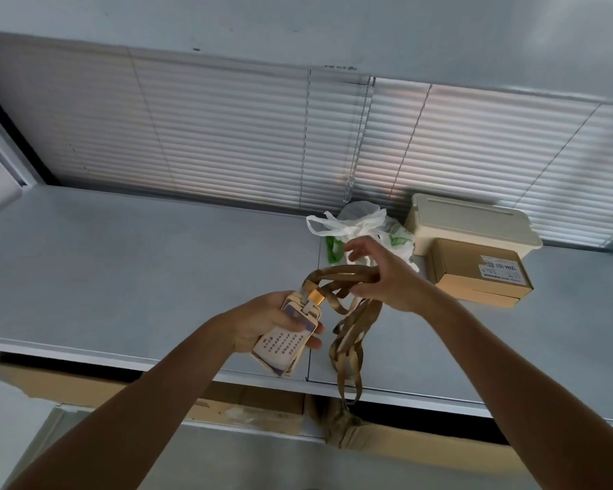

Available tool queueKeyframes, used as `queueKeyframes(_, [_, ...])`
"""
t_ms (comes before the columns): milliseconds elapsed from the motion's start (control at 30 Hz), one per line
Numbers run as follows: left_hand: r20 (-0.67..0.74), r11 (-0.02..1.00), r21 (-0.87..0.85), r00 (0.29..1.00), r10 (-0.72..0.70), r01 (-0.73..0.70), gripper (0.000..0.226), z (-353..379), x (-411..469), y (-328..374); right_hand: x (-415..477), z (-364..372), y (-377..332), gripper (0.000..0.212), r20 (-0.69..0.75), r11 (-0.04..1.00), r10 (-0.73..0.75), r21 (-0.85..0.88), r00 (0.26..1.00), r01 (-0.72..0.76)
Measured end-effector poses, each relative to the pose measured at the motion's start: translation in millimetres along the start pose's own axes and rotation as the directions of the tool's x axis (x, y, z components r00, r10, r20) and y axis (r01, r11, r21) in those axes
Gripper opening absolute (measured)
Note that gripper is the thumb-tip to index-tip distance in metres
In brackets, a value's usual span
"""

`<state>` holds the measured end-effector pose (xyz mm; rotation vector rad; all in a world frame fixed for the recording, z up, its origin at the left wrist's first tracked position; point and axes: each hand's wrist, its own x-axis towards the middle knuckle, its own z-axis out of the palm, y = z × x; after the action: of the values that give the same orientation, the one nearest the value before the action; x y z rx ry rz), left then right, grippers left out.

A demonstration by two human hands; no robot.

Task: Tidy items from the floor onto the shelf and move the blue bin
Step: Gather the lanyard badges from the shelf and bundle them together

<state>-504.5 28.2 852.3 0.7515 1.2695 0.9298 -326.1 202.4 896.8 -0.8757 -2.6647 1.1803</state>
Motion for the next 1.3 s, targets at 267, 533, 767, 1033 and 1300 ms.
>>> queueKeyframes(267, [0.078,0.991,0.112,0.995,0.067,-0.075,0.036,13,-13,39,-12,-6,-7,0.109,0.288,0.982,-0.075,-0.144,0.955,0.120])
queueKeyframes(533, [-0.052,0.979,0.203,0.998,-0.020,0.030,0.065,15,-3,45,-6,2,-10,0.046,0.245,0.958,-0.280,0.002,0.928,0.288])
queueKeyframes(767, [-0.133,0.997,0.047,0.990,-0.047,0.054,0.035,10,-4,36,5,-8,-14,0.036,0.284,0.960,-0.248,0.203,0.926,0.195])
queueKeyframes(1033, [-0.275,0.969,0.228,0.961,-0.027,0.093,0.030,-23,-1,34,44,7,-28,0.028,0.298,0.980,-0.141,0.176,0.944,0.091])
queueKeyframes(1300, [-0.183,0.966,0.250,0.983,-0.015,0.061,0.043,-105,-8,33,80,44,-63,0.027,0.245,0.986,-0.030,0.164,0.969,-0.010])
